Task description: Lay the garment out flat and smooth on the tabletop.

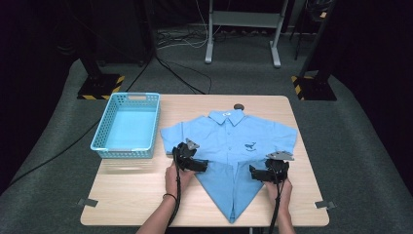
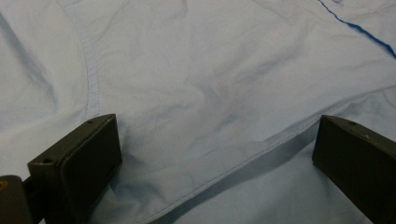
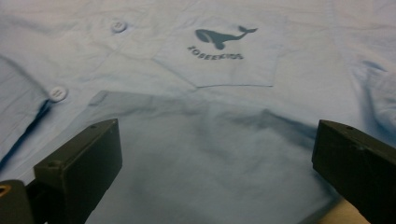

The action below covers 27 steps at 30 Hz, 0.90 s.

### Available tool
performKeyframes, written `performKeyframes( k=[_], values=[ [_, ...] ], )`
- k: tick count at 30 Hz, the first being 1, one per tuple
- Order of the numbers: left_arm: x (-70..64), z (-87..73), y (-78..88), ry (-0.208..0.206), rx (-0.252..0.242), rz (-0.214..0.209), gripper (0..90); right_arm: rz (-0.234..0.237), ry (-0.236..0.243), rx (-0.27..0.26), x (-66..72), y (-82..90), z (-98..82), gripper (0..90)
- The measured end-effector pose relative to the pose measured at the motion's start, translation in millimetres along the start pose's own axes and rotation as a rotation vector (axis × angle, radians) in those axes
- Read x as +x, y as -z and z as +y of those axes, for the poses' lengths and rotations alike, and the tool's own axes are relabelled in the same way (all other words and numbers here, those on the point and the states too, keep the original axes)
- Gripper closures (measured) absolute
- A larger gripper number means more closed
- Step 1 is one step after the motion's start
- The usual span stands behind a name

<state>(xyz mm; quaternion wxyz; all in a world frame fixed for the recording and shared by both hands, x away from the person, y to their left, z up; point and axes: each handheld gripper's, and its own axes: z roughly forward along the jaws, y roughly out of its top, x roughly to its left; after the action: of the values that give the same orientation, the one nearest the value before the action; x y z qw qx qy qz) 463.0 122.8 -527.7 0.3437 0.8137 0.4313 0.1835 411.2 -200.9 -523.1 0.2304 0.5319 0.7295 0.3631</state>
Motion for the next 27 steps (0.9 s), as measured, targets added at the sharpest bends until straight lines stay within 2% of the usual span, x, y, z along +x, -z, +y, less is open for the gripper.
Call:
performKeyframes(
  k=[3, 6, 9, 11, 14, 17, 19, 22, 25, 27],
  values=[
    [0.0, 0.1, 0.0, -0.002, -0.001, 0.0, 1.0, 0.032, 0.027, 0.027, 9.0, 0.9, -0.9, 1.4],
    [-0.2, 0.0, 0.1, -0.004, -0.003, 0.0, 1.1, 0.032, 0.057, 0.059, 20.3, -0.3, 1.8, 1.8],
    [-0.5, 0.0, 0.4, -0.008, -0.002, 0.002, 1.4, 0.039, 0.078, 0.048, 38.8, -1.4, 11.4, 3.8],
    [-0.9, -0.1, 0.4, -0.009, -0.005, 0.004, 1.5, 0.053, 0.081, 0.062, 54.1, -8.2, 19.8, 7.1],
    [-0.3, 0.0, 0.2, -0.005, -0.004, -0.001, 1.5, 0.034, 0.07, 0.115, 64.3, -20.1, 22.5, 16.8],
    [-0.3, -0.1, 0.3, -0.007, -0.003, -0.001, 1.7, 0.017, 0.063, 0.113, 65.3, -24.2, 19.7, 21.1],
    [-0.3, 0.0, 0.3, -0.007, -0.003, -0.001, 1.7, 0.012, 0.056, 0.082, 63.0, -20.4, 15.7, 34.2],
    [-0.5, 0.0, 0.3, -0.008, -0.004, -0.002, 1.7, 0.018, 0.072, 0.061, 58.2, -16.7, 12.2, 44.1],
    [-1.0, -0.1, 0.4, -0.012, -0.006, 0.002, 1.8, 0.01, 0.059, 0.043, 53.4, -14.3, 10.0, 55.6],
    [-0.6, 0.0, 0.3, -0.009, -0.004, -0.001, 1.8, 0.004, 0.05, 0.044, 52.9, -13.3, 9.6, 58.9]
  ],
)
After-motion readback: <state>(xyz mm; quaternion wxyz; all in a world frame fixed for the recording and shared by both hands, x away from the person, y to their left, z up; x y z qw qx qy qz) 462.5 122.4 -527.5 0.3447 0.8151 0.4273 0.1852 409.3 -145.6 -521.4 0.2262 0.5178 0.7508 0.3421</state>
